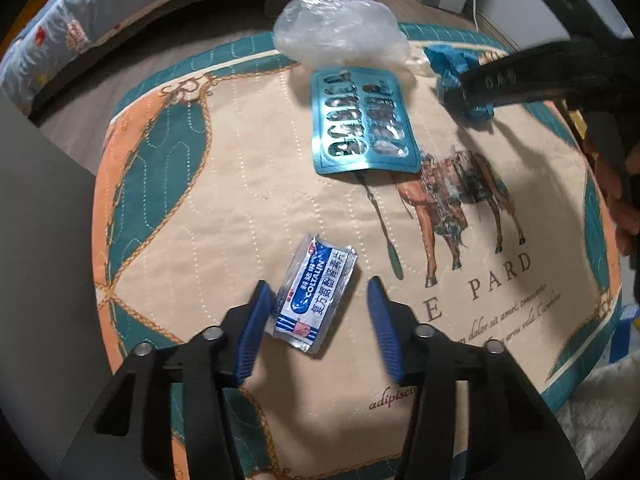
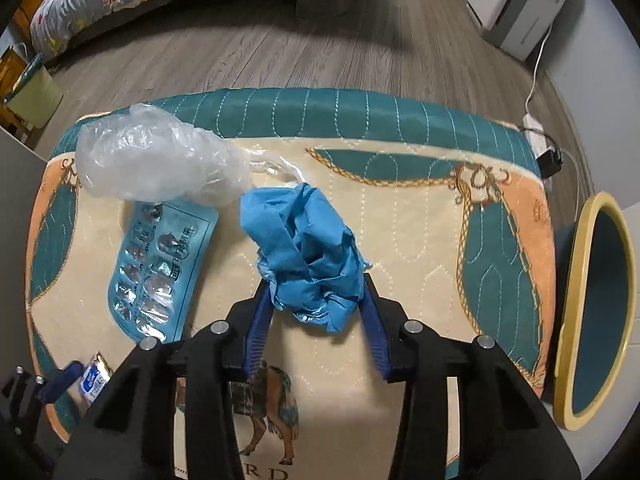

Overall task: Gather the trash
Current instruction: 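Grasp the blue glove with the right tool while the left tool grasps the small medicine box, then carry the blue glove and medicine box to the bin and open both tools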

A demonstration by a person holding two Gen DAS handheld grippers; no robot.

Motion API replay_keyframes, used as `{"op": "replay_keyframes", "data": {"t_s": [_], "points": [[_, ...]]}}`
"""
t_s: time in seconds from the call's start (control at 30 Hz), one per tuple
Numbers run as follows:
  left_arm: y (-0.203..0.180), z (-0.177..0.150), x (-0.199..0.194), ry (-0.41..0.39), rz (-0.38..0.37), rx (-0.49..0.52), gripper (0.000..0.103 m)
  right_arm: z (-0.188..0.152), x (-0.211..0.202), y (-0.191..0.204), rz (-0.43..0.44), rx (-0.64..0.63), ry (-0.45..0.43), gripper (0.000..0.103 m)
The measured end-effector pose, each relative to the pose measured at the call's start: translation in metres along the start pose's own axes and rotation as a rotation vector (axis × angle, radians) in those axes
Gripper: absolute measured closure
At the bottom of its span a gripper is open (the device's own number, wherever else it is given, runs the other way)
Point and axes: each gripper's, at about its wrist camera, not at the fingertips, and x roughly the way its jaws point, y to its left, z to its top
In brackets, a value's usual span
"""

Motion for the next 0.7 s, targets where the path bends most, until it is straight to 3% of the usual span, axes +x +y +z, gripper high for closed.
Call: {"op": "replay_keyframes", "data": {"t_s": [0.13,0.27,0.7], "points": [[-0.005,0.003,-0.001,-0.004,0.000,0.033,0.073,-0.003,-0.010,-0.003,0.013,-0.006,-0.001,0.062],[-0.006,0.005,-0.007,-0.021,0.002,0.029,0.073,-0.006,-0.029,-0.013,0.019,-0.018,-0.032,0.062],[-0.041,0.022,-0.060,-0.195,-0.009,0.050,0.074,-0.016,-0.117,-0.079,0.041,0.037,-0.183,0.062]]}}
